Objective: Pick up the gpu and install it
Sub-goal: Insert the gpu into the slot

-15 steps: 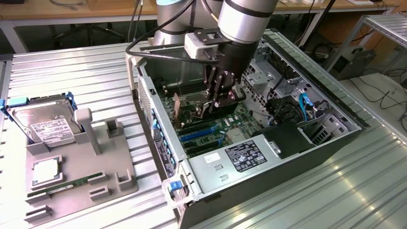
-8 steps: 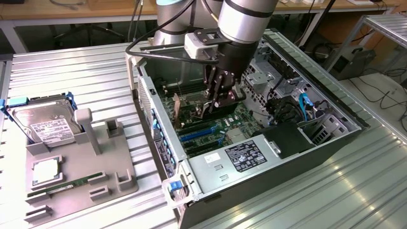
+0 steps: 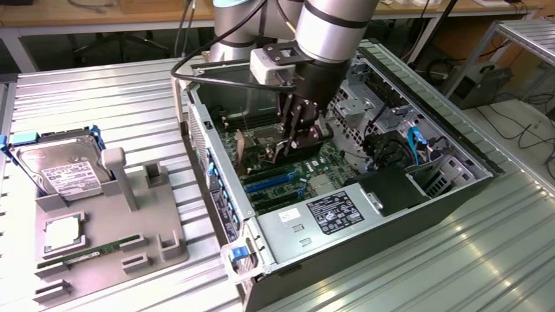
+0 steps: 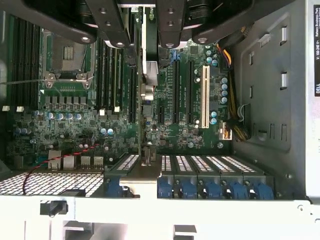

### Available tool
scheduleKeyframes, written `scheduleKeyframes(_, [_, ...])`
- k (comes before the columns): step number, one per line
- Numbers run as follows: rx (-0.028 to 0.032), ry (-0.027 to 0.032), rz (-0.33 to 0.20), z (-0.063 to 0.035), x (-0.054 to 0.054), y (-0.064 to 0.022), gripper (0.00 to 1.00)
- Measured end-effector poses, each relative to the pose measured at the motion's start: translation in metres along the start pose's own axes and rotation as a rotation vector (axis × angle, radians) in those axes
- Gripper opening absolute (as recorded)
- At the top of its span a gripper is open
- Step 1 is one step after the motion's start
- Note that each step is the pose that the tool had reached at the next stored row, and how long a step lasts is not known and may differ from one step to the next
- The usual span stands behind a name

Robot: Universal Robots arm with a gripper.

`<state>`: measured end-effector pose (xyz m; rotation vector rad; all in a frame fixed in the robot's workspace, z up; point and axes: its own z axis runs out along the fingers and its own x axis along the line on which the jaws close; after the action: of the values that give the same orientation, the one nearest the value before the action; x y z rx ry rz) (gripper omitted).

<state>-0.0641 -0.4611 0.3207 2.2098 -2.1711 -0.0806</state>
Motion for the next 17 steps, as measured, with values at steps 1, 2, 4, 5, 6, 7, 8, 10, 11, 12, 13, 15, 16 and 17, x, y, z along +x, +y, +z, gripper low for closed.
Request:
scheduleKeyframes(1, [0.0001, -0.0001, 0.001, 0.0035, 0.000, 0.0001, 0.26])
scheduleKeyframes(2, [0.0001, -0.0002, 0.002, 0.0055, 0.000, 0.0000, 0.26])
scheduleKeyframes(4, [0.0001, -0.0003, 0.005, 0.0092, 0.000, -0.0002, 0.26])
scheduleKeyframes(5, [0.0001, -0.0004, 0.007, 0.0112, 0.000, -0.0003, 0.26])
scheduleKeyframes(6, [0.0002, -0.0006, 0.008, 0.0137, 0.000, -0.0005, 0.26])
scheduleKeyframes(7, [0.0001, -0.0006, 0.008, 0.0170, -0.001, -0.0007, 0.26])
scheduleKeyframes(8, [0.0001, -0.0006, 0.008, 0.0187, -0.001, -0.0008, 0.26])
scheduleKeyframes(10, [0.0002, -0.0006, 0.009, 0.0230, -0.002, -0.0008, 0.26])
scheduleKeyframes(11, [0.0003, -0.0007, 0.009, 0.0242, -0.002, -0.0006, 0.26])
scheduleKeyframes(12, [0.0003, -0.0004, 0.009, 0.0267, -0.002, -0.0003, 0.26])
scheduleKeyframes(13, [0.0003, -0.0005, 0.009, 0.0288, -0.002, 0.0002, 0.26])
scheduleKeyframes(15, [0.0003, -0.0006, 0.010, 0.0315, -0.003, 0.0012, 0.26])
scheduleKeyframes(16, [0.0003, -0.0006, 0.010, 0.0325, -0.003, 0.0017, 0.26])
scheduleKeyframes(17, [0.0003, -0.0006, 0.011, 0.0334, -0.004, 0.0021, 0.26])
